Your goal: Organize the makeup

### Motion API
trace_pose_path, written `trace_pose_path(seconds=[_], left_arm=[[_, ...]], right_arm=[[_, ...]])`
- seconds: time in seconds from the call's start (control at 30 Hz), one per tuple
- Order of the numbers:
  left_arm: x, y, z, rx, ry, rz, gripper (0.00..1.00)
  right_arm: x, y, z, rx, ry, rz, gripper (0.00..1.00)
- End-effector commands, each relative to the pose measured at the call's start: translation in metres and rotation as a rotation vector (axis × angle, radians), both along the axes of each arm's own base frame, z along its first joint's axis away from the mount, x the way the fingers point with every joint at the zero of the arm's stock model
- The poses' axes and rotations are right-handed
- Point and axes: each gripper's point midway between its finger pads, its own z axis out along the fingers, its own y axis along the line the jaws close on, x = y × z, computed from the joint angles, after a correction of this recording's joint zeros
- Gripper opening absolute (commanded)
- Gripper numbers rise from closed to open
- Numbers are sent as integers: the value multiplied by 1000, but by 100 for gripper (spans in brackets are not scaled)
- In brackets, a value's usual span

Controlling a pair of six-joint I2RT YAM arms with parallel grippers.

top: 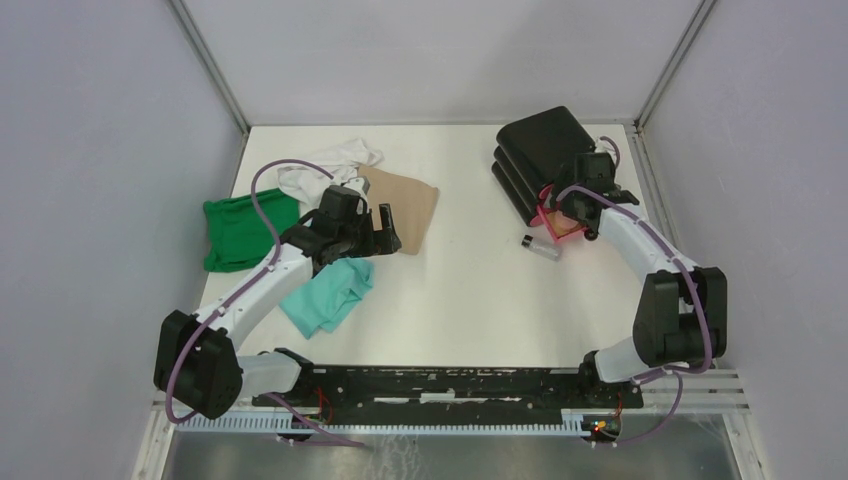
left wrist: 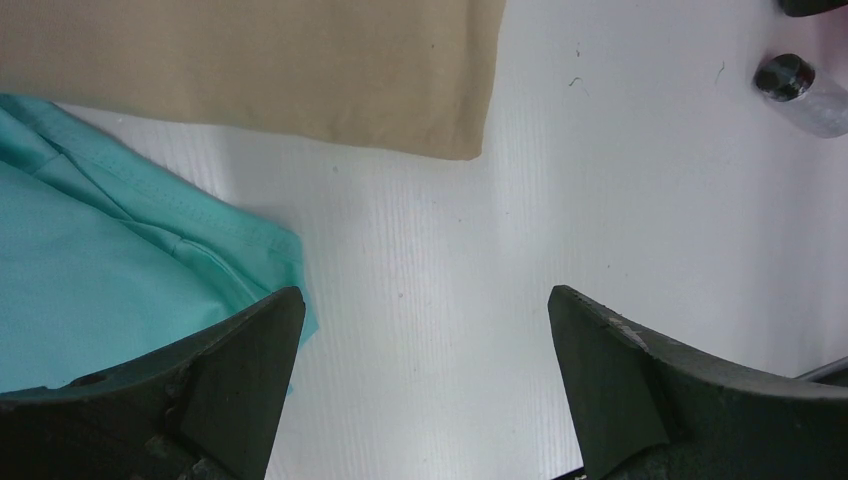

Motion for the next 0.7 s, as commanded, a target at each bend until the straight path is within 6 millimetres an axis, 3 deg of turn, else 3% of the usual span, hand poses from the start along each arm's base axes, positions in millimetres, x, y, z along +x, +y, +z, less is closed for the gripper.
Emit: trace_pose_path(seconds=[0.0,0.23,0.5,0.67], left_arm=[[7,-1,7,-4,-45,-19,99],[7,-2,8,-9,-49,-23,99],[5,-3,11,-18,-58,-28,99],[3,1,13,-14,-68,-19,99]], right_arm=[[15,8,35,37,-135,27,88],[-3,17,53,93,-182,61,74],[-23,9,30,54,-104,49,35],[-26,8,28,48,-93,49,32]])
